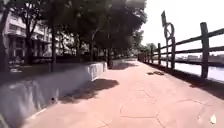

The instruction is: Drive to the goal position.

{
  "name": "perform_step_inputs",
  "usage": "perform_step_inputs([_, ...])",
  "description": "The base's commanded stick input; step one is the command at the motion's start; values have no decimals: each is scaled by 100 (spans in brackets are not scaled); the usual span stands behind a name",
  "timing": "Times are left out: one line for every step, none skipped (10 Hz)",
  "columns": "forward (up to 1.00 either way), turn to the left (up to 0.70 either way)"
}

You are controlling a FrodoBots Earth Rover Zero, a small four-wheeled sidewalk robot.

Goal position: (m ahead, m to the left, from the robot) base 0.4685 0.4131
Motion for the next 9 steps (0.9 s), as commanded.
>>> perform_step_inputs([100, -39])
perform_step_inputs([100, -39])
perform_step_inputs([68, -59])
perform_step_inputs([35, -78])
perform_step_inputs([3, -98])
perform_step_inputs([0, -80])
perform_step_inputs([0, -59])
perform_step_inputs([0, -37])
perform_step_inputs([0, -15])
